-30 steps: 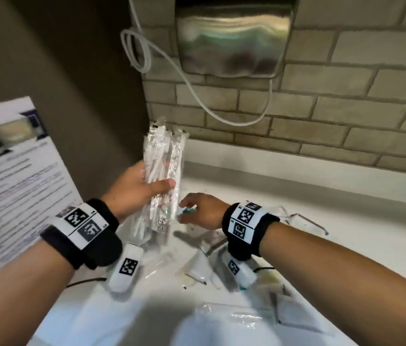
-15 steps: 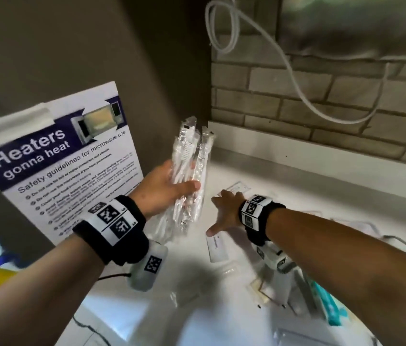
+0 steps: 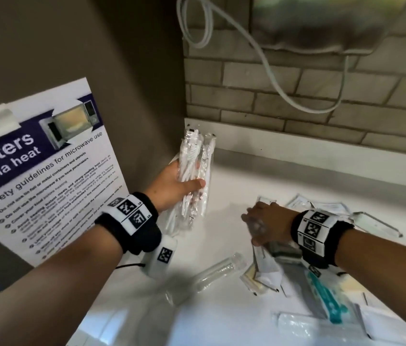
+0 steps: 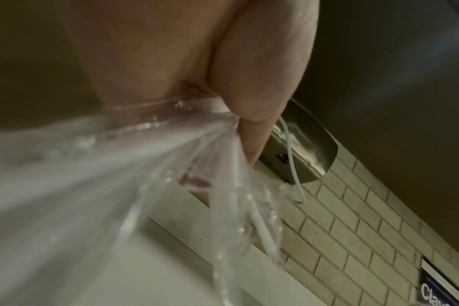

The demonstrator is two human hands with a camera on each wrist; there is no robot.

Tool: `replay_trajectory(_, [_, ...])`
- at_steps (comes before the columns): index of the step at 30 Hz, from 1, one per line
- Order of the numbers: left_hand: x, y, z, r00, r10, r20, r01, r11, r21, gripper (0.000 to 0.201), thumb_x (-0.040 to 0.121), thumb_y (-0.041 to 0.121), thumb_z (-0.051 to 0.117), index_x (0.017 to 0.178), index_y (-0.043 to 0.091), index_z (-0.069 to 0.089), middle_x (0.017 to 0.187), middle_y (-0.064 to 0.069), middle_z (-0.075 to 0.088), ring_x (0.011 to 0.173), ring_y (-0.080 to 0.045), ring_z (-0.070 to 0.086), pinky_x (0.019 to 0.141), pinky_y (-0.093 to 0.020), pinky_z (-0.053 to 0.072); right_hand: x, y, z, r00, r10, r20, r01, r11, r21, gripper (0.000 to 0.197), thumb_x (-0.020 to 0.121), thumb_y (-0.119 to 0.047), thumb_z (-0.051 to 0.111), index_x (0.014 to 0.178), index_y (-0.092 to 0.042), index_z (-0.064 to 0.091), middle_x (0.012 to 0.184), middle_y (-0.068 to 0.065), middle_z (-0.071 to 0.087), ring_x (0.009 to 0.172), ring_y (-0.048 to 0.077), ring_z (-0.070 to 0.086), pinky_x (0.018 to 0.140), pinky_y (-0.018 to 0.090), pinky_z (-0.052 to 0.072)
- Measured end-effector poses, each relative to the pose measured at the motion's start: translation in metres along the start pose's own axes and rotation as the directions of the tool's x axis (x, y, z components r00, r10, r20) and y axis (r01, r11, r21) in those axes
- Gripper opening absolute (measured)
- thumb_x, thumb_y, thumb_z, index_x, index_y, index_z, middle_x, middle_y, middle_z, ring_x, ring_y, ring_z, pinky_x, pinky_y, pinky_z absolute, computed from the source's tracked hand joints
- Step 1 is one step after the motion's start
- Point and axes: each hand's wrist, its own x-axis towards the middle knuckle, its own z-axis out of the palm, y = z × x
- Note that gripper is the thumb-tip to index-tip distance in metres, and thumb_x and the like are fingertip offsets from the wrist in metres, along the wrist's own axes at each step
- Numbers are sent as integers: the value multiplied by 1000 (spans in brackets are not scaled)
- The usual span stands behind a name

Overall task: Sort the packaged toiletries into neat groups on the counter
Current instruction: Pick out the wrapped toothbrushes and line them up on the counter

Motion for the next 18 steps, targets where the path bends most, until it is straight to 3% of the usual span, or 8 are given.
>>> replay_trajectory(3, [6, -6, 2, 1000, 0, 22, -1, 1000, 6, 42, 77, 23, 76, 116, 21, 61, 106, 2, 73, 99, -18, 70, 97, -45, 50, -3, 0, -14, 998, 65, -13, -63, 990, 127, 56, 82, -60, 60, 126, -27, 52, 128, -7, 55, 121, 19, 50, 103, 36, 41])
replay_trajectory(6, [11, -15, 4, 997, -30, 64, 33, 999, -34, 44, 75, 25, 76, 116, 19, 62, 108, -1, 73, 102, -21, 69, 99, -46, 48, 11, -10, -37, 975, 129, -182, -26, 875, 483, 58, 84, -61, 56, 128, -24, 51, 122, -6, 60, 105, 15, 56, 93, 30, 44])
replay_trajectory(8, [14, -22, 6, 993, -56, 105, 59, 998, -28, 47, 72, 30, 77, 115, 19, 63, 108, -2, 73, 102, -22, 69, 99, -48, 48, 29, -21, -49, 951, 181, -249, 65, 673, 737, 58, 88, -55, 56, 131, -17, 47, 109, -1, 62, 89, 17, 58, 80, 29, 47])
replay_trajectory(10, [19, -31, 7, 985, -84, 148, 79, 996, 40, 44, 75, 29, 75, 116, 19, 63, 107, 0, 73, 101, -20, 69, 98, -47, 49, 47, -33, -52, 955, 200, -219, 122, 407, 905, 53, 91, -39, 61, 131, -10, 41, 98, 7, 65, 71, 21, 62, 66, 33, 53])
replay_trajectory(11, [22, -35, 8, 981, -98, 170, 87, 994, 71, 43, 76, 28, 74, 117, 19, 63, 107, 1, 73, 101, -19, 69, 98, -46, 50, 55, -37, -51, 961, 202, -191, 120, 319, 940, 50, 91, -29, 64, 129, -8, 39, 95, 12, 65, 66, 23, 63, 64, 35, 54])
replay_trajectory(14, [27, -46, 14, 976, -134, 172, 117, 987, 109, 37, 79, 24, 75, 114, 18, 64, 105, 2, 73, 100, -17, 69, 96, -41, 50, 73, -44, -41, 952, 280, -125, 56, 243, 969, 48, 85, -10, 70, 122, -6, 39, 78, 16, 65, 59, 26, 63, 69, 42, 57])
replay_trajectory(16, [33, -51, 17, 972, -173, 158, 153, 980, 130, 26, 82, 21, 74, 106, 18, 66, 101, 0, 73, 96, -19, 69, 93, -36, 51, 83, -42, -34, 930, 358, -84, 5, 216, 976, 48, 82, -8, 72, 120, -5, 41, 70, 14, 64, 56, 25, 62, 71, 43, 58])
replay_trajectory(18, [39, -57, 20, 963, -209, 172, 179, 968, 178, 18, 80, 25, 75, 96, 21, 67, 96, 0, 73, 92, -19, 69, 89, -34, 53, 88, -39, -26, 918, 395, -35, -60, 226, 972, 47, 83, -9, 72, 120, -5, 43, 74, 15, 68, 59, 26, 65, 75, 42, 60])
